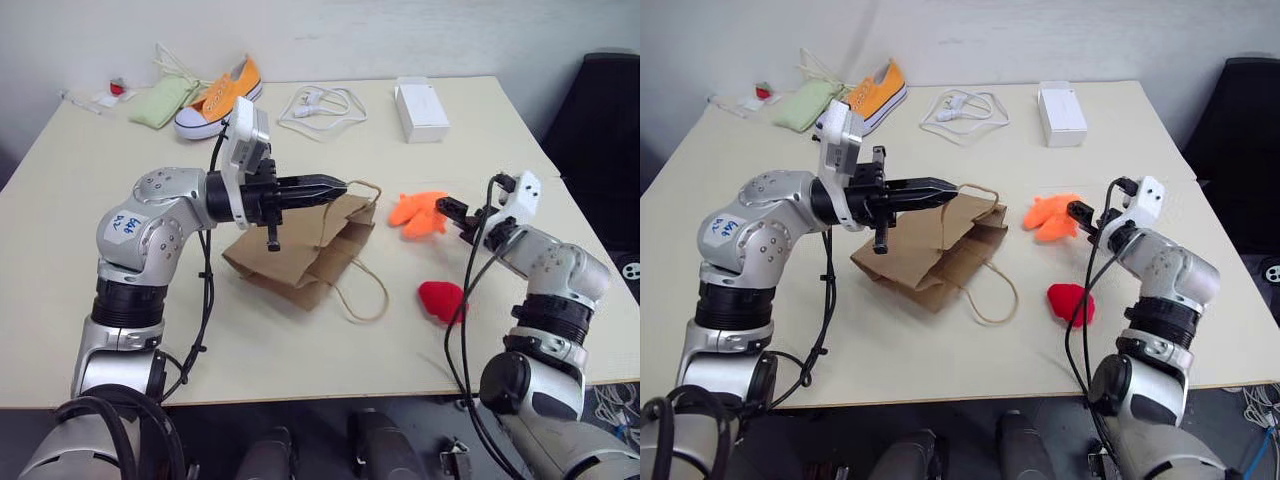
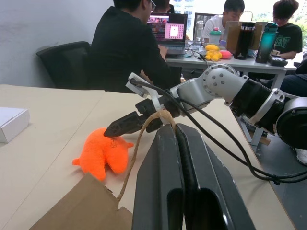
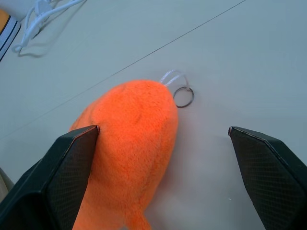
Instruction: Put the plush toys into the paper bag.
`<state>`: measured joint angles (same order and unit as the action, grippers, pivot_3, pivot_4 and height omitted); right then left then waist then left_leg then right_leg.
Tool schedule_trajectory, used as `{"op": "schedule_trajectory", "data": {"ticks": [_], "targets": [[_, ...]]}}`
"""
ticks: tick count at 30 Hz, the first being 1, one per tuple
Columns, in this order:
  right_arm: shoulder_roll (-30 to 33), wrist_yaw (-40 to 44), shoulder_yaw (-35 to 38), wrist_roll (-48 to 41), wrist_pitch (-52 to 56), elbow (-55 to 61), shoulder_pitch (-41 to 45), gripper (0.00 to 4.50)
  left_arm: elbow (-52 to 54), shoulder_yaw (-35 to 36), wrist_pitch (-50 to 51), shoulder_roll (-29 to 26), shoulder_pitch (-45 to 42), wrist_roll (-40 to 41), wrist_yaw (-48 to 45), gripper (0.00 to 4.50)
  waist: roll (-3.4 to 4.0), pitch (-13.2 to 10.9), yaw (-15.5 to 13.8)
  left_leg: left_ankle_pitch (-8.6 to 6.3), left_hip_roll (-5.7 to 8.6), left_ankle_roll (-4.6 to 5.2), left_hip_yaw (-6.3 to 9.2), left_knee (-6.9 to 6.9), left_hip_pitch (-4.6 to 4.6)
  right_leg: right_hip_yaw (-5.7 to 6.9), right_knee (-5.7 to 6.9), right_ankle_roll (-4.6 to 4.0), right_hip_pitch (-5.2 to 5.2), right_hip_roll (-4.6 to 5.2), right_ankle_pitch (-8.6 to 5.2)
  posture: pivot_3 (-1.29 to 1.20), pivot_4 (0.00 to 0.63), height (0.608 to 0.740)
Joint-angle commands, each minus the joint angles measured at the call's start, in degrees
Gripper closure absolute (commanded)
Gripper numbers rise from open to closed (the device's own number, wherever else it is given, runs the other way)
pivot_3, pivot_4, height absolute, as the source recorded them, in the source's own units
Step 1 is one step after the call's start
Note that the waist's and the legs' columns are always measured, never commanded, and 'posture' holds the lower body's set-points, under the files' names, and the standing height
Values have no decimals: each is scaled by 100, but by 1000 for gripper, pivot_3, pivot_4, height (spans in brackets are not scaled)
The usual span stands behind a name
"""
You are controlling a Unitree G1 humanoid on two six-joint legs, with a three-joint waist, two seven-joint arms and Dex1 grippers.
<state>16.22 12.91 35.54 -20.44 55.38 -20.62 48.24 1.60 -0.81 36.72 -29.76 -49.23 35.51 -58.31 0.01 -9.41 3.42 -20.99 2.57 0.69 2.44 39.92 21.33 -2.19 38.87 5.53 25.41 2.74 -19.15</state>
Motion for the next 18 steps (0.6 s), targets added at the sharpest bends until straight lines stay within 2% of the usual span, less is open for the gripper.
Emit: {"op": "schedule_trajectory", "data": {"ticks": [1,3,7,13,14,16,18], "targets": [[-39,-181,-235,45,-682,-508,144,445,142,112,-67,-48,-112,-9,22,4500,0,0,3,0,0,0,0,0,0,0,0,0,0,0,0,0,150,740],[-15,-282,-332,56,-871,-631,115,930,169,122,-55,-64,-90,-7,33,4500,0,0,-1,0,0,0,2,2,0,0,0,0,0,0,0,0,150,740],[-103,-283,-166,-485,-687,-389,46,2318,210,125,-53,-100,-29,-15,45,4500,0,0,1,0,0,0,3,7,0,0,0,0,-3,0,0,0,150,740],[20,268,-517,-1453,206,1538,-525,4331,154,107,-65,-95,-57,-30,68,4500,2,-1,-8,0,-2,0,5,7,2,1,0,0,-2,0,0,0,150,740],[74,327,-569,-1580,351,1816,-624,4491,149,108,-63,-95,-61,-29,70,4500,2,-1,-12,0,-2,0,7,5,5,2,-1,0,0,0,0,0,150,740],[477,629,-1017,-1637,584,2659,-1057,4491,140,117,-51,-96,-66,-14,70,4500,7,-4,-37,0,-3,0,10,6,9,4,-3,0,1,0,0,0,150,740],[826,1035,-1466,-2151,1052,3796,-1433,4491,132,103,-58,-83,-70,-4,48,4500,7,-4,-72,-1,-2,0,17,7,13,6,-8,0,2,1,0,0,150,740]]}}
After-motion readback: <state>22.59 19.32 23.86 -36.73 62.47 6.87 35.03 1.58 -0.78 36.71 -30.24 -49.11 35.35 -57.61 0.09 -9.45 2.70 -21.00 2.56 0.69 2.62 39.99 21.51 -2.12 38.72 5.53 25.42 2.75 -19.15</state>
